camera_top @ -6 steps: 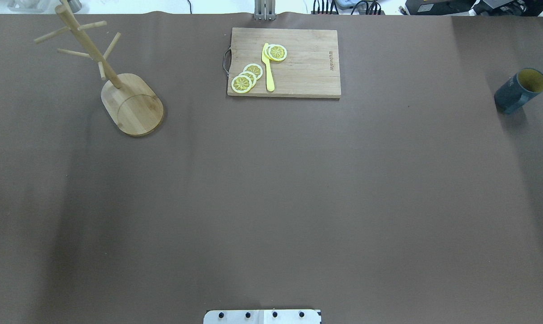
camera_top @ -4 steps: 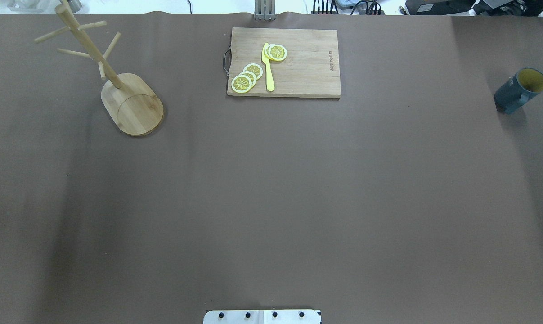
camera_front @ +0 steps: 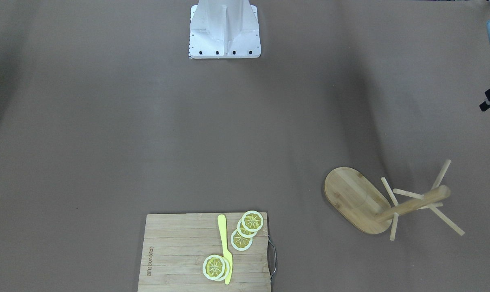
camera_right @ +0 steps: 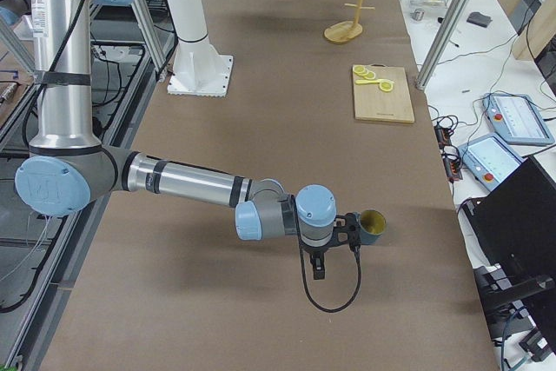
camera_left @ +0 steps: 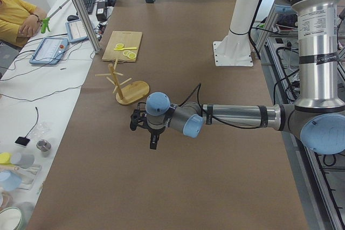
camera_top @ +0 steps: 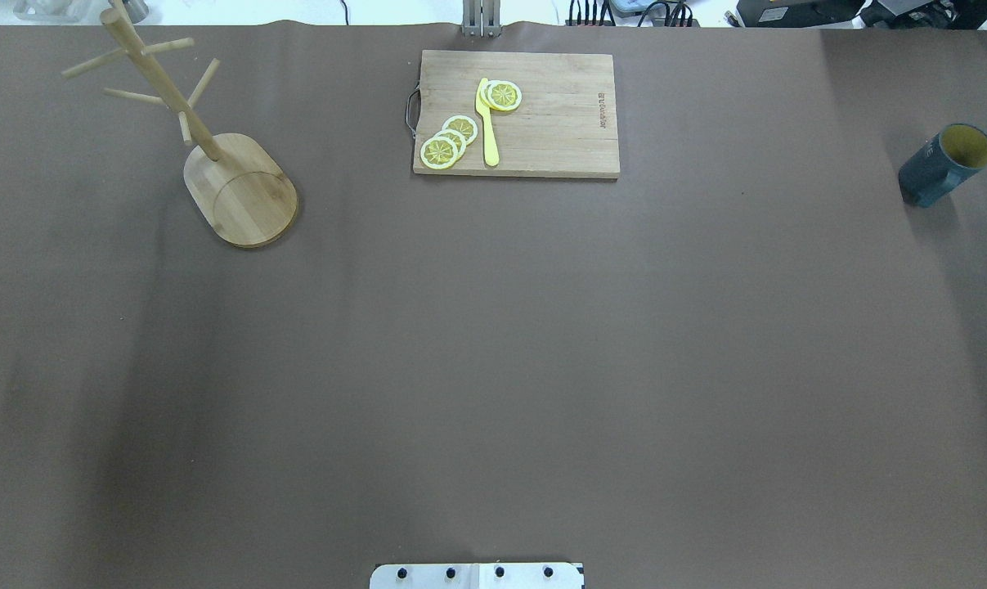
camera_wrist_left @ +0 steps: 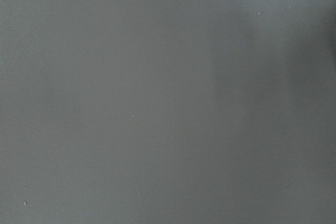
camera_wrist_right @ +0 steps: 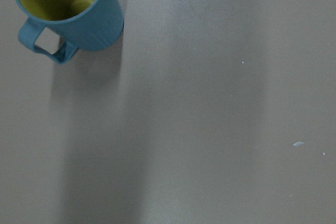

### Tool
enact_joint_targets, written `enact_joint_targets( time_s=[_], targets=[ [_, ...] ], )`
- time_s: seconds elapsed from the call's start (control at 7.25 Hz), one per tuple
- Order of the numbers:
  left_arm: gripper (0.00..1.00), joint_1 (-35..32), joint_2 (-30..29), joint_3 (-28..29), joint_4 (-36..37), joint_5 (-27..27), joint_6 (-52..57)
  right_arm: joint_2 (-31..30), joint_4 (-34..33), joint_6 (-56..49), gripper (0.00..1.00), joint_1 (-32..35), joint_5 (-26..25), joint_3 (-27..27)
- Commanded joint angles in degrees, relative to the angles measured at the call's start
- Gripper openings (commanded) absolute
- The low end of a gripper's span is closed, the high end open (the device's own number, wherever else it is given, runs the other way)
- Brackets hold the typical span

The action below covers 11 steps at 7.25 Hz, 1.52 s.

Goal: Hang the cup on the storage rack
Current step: 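Lower the right gripper over the blue mug and close on it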

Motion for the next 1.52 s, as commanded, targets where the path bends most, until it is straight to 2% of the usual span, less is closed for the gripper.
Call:
enact_joint_targets(
  time_s=[0.0, 0.41, 0.55, 0.69, 1.1, 1.24, 1.38],
  targets=[
    [0.98, 0.0, -0.6, 0.5, -1.8, 0.0, -0.1, -0.3, 0.2, -0.2, 1.00, 0.0, 0.3, 0.4],
    [0.98, 0.0, -0.6, 0.6, -2.9, 0.0, -0.7, -1.7, 3.8, 0.9, 1.00, 0.0, 2.1, 0.0],
    [0.98, 0.0, -0.8, 0.5, -3.0, 0.0, -3.1, -0.1, 3.9, 3.5, 1.00, -0.4, 2.0, -1.3],
    [0.98, 0.0, -1.1, 0.5, -3.0, 0.0, -4.7, 2.9, 3.9, 4.2, 1.00, -0.5, 1.9, -2.7],
    [0.98, 0.1, -1.5, 1.0, -3.0, 0.1, -5.0, 18.9, 3.9, 11.2, 0.99, -4.9, 1.3, -17.9],
    [0.98, 0.0, -1.8, 0.7, -3.0, 0.1, -5.1, 20.8, 4.0, 15.9, 0.98, -7.3, 0.9, -18.9],
    [0.98, 0.0, -2.0, 0.5, -3.0, 0.1, -6.0, 21.0, 4.1, 17.2, 0.97, -9.0, -2.0, -18.9]
  ],
)
